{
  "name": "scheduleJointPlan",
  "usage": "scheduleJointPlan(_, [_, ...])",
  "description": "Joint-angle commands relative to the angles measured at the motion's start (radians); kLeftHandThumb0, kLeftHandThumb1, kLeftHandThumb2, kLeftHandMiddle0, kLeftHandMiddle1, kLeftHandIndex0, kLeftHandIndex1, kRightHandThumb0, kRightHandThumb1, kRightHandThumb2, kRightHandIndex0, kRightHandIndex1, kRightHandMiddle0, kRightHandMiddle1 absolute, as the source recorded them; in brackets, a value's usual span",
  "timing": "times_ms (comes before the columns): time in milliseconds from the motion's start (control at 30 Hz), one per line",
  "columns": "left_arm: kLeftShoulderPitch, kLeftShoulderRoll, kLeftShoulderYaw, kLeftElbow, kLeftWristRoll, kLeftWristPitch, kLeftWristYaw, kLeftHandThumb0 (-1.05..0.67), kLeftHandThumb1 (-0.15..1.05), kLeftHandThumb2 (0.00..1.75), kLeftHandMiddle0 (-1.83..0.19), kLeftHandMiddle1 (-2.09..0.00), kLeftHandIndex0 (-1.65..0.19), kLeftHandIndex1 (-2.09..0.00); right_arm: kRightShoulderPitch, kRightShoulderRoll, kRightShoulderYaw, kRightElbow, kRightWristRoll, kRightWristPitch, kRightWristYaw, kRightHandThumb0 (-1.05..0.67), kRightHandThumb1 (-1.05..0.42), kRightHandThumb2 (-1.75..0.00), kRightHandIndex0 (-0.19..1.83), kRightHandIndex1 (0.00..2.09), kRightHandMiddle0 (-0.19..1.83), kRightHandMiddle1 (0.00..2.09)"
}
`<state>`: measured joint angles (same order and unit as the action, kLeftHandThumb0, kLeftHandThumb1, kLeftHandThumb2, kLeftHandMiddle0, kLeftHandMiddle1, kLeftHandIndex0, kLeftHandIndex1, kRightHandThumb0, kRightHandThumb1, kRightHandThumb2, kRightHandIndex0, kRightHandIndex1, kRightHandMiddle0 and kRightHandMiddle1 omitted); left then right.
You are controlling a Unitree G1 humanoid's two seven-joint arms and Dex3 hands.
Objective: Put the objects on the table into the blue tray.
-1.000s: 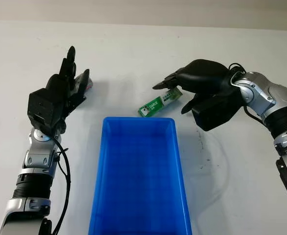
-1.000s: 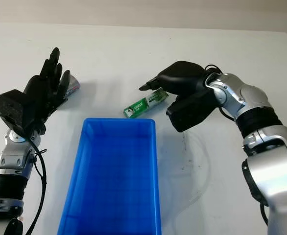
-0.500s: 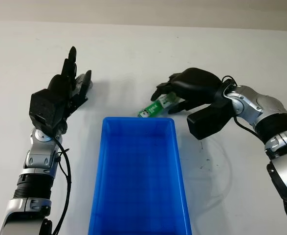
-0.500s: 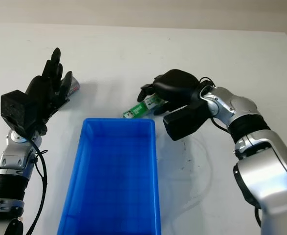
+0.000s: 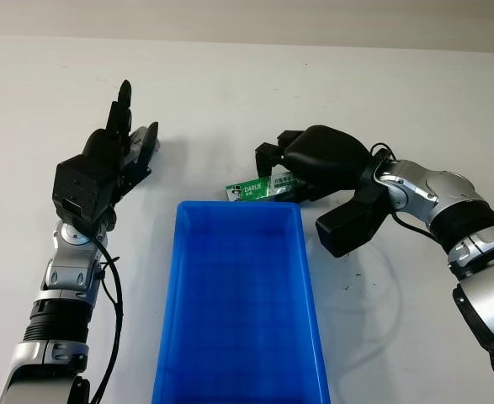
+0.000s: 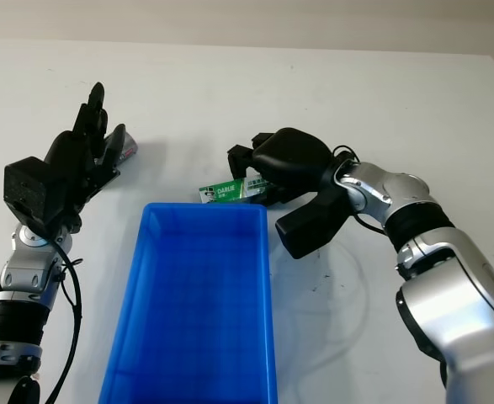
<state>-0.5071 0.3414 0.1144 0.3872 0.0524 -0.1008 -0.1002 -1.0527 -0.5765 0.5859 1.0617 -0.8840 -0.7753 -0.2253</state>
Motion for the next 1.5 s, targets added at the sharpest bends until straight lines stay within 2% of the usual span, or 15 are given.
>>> scheduleJointPlan(0, [0.004,0.002,-0.002,0.011,-0.001,-0.01,-0.003,-0.68,1.05,0.61,0.11,-0.05,0.13,-0.05,-0.008,-0.013,-0.026,0.0,0.02,0.006,-0.036,-0.48,-1.05,-0.28,0.75,2.09,0.42,2.09])
scheduleJointPlan(233, [0.007,0.002,-0.002,0.009,-0.001,-0.018,-0.005,-0.68,1.05,0.61,0.1,-0.06,0.13,-0.05,-0.04,-0.031,-0.13,-0.052,0.093,0.021,-0.168,-0.41,-1.05,-0.19,0.77,2.09,0.51,2.09])
scheduleJointPlan(467, [0.01,0.001,-0.005,0.0,0.008,-0.003,0.001,-0.67,1.05,0.61,0.1,-0.05,0.13,-0.05,-0.016,-0.062,-0.239,-0.225,0.217,-0.03,-0.093,-0.44,-1.05,-0.27,0.8,2.09,0.54,2.09])
scheduleJointPlan(567, [0.011,0.001,-0.005,-0.001,0.006,-0.005,-0.002,-0.68,1.05,0.61,0.11,-0.05,0.14,-0.05,0.031,-0.078,-0.281,-0.356,0.305,-0.053,0.013,-0.44,-1.05,-0.27,0.81,2.09,0.54,2.09])
scheduleJointPlan(700, [0.01,0.002,-0.005,0.002,0.007,-0.01,0.0,-0.67,1.05,0.61,0.11,-0.05,0.14,-0.05,0.102,-0.089,-0.313,-0.518,0.496,-0.061,0.255,-0.46,-1.05,-0.26,0.88,2.09,0.64,2.09])
scheduleJointPlan(900, [0.003,0.001,-0.005,0.009,0.006,-0.009,-0.001,-0.67,1.05,0.61,0.1,-0.05,0.13,-0.05,0.258,-0.138,-0.308,-0.9,0.768,0.144,0.673,-0.49,-1.05,-0.25,0.88,2.09,0.63,2.09])
scheduleJointPlan(967, [0.002,0.0,-0.004,0.008,0.005,-0.004,0.001,-0.68,1.05,0.6,0.1,-0.06,0.13,-0.06,0.282,-0.141,-0.318,-0.97,0.807,0.203,0.757,-0.49,-1.05,-0.27,0.85,2.09,0.6,2.09])
scheduleJointPlan(1133, [0.003,0.001,-0.005,0.007,0.004,-0.009,-0.003,-0.67,1.05,0.6,0.11,-0.05,0.13,-0.05,0.307,-0.135,-0.325,-1.064,0.838,0.265,0.895,-0.54,-1.05,-0.26,0.91,2.09,0.69,2.09])
scheduleJointPlan(1200, [0.005,0.002,-0.007,0.004,0.006,-0.007,-0.002,-0.67,1.05,0.61,0.11,-0.05,0.13,-0.05,0.312,-0.136,-0.327,-1.083,0.837,0.272,0.936,-0.57,-1.05,-0.25,0.85,2.09,0.62,2.09])
scheduleJointPlan(1267, [0.007,0.001,-0.007,0.0,0.008,-0.008,-0.002,-0.68,1.05,0.61,0.11,-0.05,0.13,-0.05,0.324,-0.137,-0.331,-1.098,0.837,0.28,0.967,-0.61,-1.05,-0.22,0.58,1.96,0.42,1.92])
scheduleJointPlan(1333, [0.008,0.001,-0.008,-0.003,0.008,-0.007,0.0,-0.68,1.05,0.61,0.11,-0.05,0.13,-0.05,0.336,-0.134,-0.34,-1.11,0.836,0.29,0.986,-0.62,-1.04,-0.18,0.44,1.8,0.34,1.74])
scheduleJointPlan(1400, [0.009,0.0,-0.008,-0.005,0.009,-0.003,0.002,-0.68,1.05,0.61,0.1,-0.06,0.13,-0.05,0.344,-0.13,-0.346,-1.113,0.845,0.298,1.007,-0.63,-1.05,-0.13,0.35,1.54,0.29,1.49])
scheduleJointPlan(1467, [0.009,-0.001,-0.009,-0.005,0.007,-0.002,0.002,-0.68,1.05,0.61,0.1,-0.05,0.13,-0.05,0.345,-0.127,-0.347,-1.105,0.861,0.302,1.035,-0.65,-1.04,-0.08,0.11,0.97,0.15,1.0])
